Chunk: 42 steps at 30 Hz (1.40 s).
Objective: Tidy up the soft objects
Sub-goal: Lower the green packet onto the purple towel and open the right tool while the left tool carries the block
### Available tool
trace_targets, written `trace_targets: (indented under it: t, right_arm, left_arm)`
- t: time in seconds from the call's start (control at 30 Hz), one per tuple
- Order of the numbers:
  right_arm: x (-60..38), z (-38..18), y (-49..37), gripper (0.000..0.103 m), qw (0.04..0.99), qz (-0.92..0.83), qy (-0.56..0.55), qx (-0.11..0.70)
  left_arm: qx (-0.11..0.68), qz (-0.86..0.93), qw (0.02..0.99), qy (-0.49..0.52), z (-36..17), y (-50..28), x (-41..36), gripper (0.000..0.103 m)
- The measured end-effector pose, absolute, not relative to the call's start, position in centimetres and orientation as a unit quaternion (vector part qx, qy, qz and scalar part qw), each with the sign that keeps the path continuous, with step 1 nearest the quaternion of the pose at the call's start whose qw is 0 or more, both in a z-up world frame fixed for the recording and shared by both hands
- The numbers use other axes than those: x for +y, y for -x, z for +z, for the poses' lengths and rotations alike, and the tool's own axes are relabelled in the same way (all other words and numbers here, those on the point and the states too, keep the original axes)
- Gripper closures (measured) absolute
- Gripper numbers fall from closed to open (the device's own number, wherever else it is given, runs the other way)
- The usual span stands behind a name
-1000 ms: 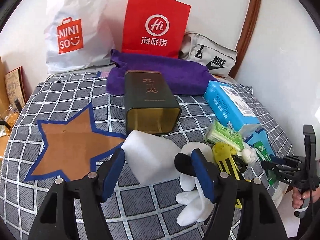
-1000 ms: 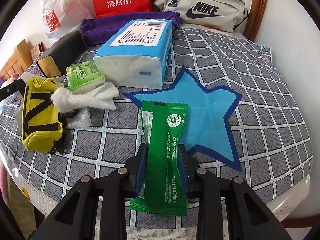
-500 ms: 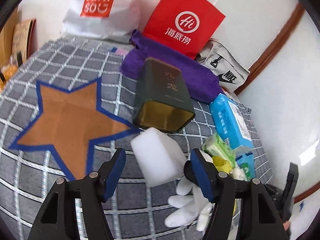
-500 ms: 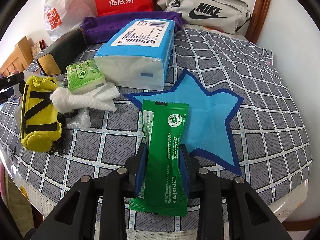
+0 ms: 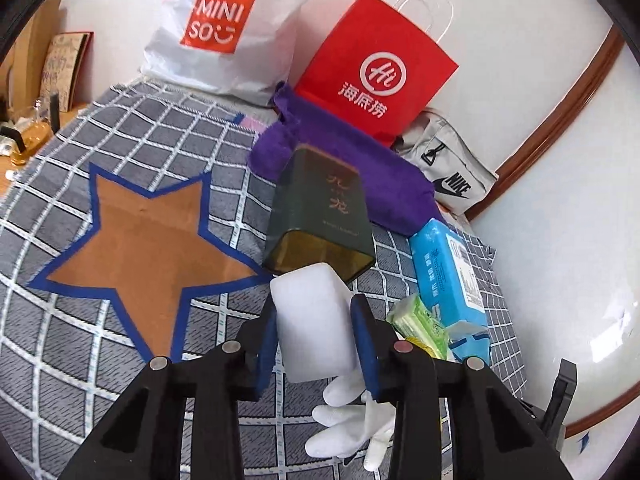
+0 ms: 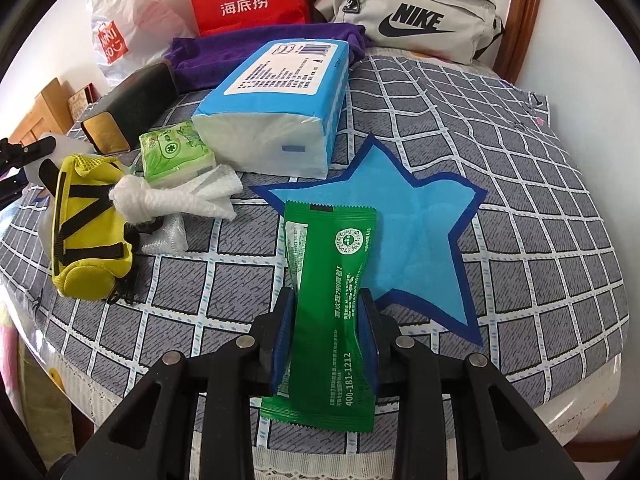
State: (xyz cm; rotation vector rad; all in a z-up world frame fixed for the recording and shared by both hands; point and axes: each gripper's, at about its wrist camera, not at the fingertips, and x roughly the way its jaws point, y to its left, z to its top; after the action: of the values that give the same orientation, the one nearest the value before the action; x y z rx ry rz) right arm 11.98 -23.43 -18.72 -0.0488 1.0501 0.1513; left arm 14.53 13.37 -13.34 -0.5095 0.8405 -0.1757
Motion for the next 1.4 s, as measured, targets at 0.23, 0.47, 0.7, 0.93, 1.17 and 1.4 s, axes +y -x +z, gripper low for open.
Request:
trace_targets:
  t: [0.23, 0.47, 0.7, 0.93, 1.17, 1.4]
  right_arm:
    - [-23.9, -16.9, -11.3, 0.075, 0.874, 0.07, 0.017, 0.48]
    - [-24.1, -14.0, -11.5, 0.075, 0.889, 0.072, 0.015, 0.452]
    - [-23.8, -11.3, -12.5, 0.075, 0.901, 0.086, 0.009, 0.426]
    - [-23.0, -9.4, -14.7, 0.075, 0.905, 0.099, 0.005, 0.413]
    - [-21.9, -8.0, -17.7, 0.075, 0.909, 0.109, 0.008, 0.403]
    - [-20.9, -6.6, -21.3, 0.075, 0.912, 0.115, 0.014, 0.393]
  left_arm:
    - [0.378, -0.055, 0.894, 0.234, -11.3, -13.1, 14.1, 0.07]
    - [0.359, -0.039, 0.901, 0.241, -9.6, -12.1, 15.2, 0.07]
    - [0.343, -0.037, 0.91, 0.228, -7.2, -12.0, 14.9, 0.07]
    - [0.348, -0.041, 0.912, 0.213, -5.8, -13.8, 13.5, 0.07]
    - [0.352, -0.046, 0.917, 0.184, -4.5, -16.4, 12.0, 0.07]
    - [0.356, -0.047, 0.917, 0.171, -4.1, -19.8, 11.2, 0.07]
